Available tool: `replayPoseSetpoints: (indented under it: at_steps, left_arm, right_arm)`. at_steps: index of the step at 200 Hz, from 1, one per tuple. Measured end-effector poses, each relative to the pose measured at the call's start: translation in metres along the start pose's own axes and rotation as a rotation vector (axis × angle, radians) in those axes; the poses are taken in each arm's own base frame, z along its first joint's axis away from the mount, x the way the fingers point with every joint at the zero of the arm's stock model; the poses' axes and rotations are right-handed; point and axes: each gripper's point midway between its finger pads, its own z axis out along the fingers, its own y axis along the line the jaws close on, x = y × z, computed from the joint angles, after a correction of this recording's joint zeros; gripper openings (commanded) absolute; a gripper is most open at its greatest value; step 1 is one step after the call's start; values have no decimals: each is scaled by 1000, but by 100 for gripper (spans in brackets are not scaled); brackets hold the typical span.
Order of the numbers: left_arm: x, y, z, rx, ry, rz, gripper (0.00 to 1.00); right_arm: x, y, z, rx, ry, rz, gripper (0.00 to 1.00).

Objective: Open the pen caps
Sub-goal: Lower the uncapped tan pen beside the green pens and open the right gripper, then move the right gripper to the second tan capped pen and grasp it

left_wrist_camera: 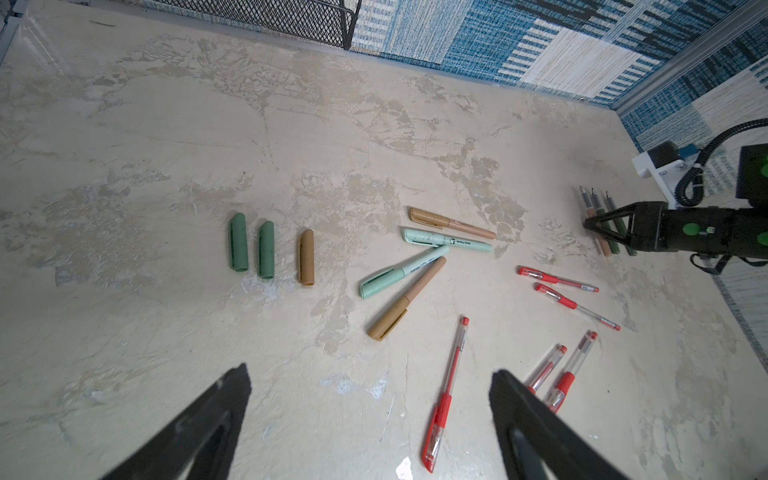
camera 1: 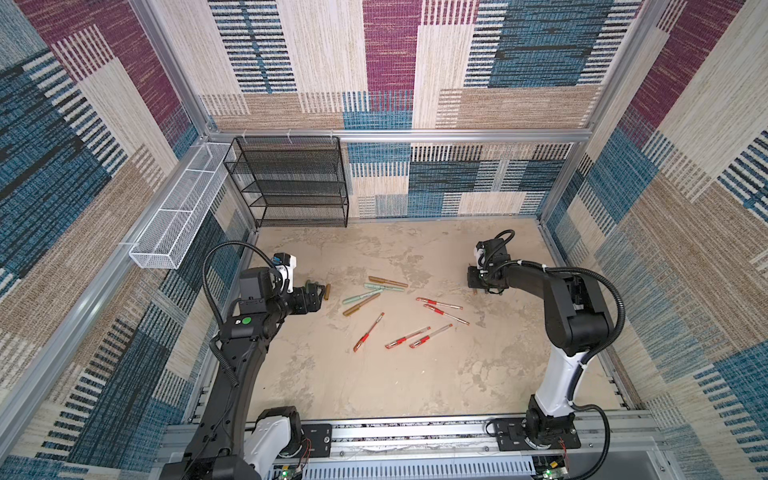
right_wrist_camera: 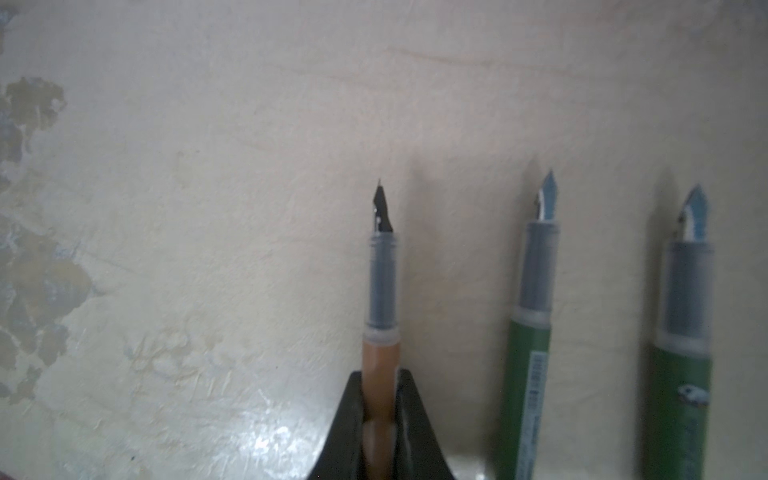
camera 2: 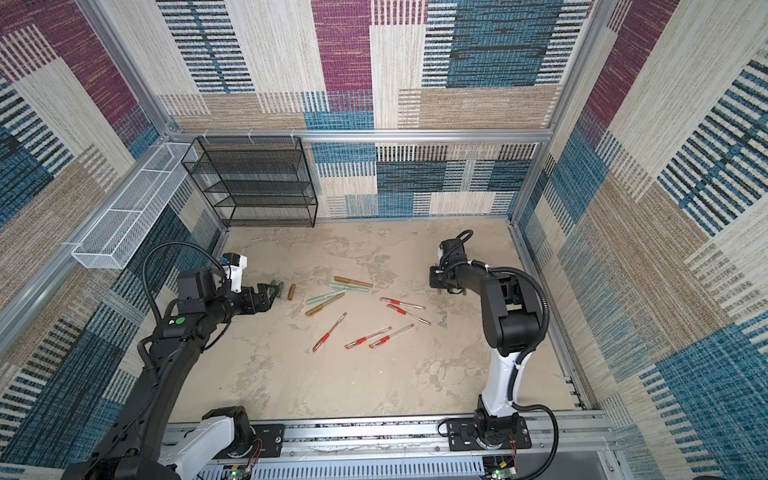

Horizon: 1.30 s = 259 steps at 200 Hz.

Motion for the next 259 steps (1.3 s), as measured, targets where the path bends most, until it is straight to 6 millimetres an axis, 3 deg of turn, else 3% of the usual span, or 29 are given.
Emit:
replayPoseSetpoints:
  at_steps: [52, 90, 112, 138, 164, 188, 259]
  left_arm:
    - [-3, 2, -2, -7, -10, -3, 94]
    - [-3, 4, -3, -11, -14, -5, 94]
    - [-4, 5, -3, -13, -14, -7, 94]
    - [-4, 4, -4, -12, -18, -6, 94]
    - [-4, 5, -4, -14, -18, -8, 94]
    - [-4, 5, -5, -14, -21, -8, 94]
    - [-6, 6, -5, -17, -24, -9, 93]
  right_arm:
    - [0, -5, -6, 22, 2, 2, 32]
    - [-14, 4, -26, -17, -45, -6, 36]
    - [-23, 15, -41, -61, -73, -19, 44]
    - [-33, 46, -58, -153, -112, -101, 47]
    - [-35, 89, -57, -233, -112, -216, 50]
    - [-25, 130, -45, -307, -79, -318, 49]
    - [-15, 217, -8, -437, -10, -458, 49]
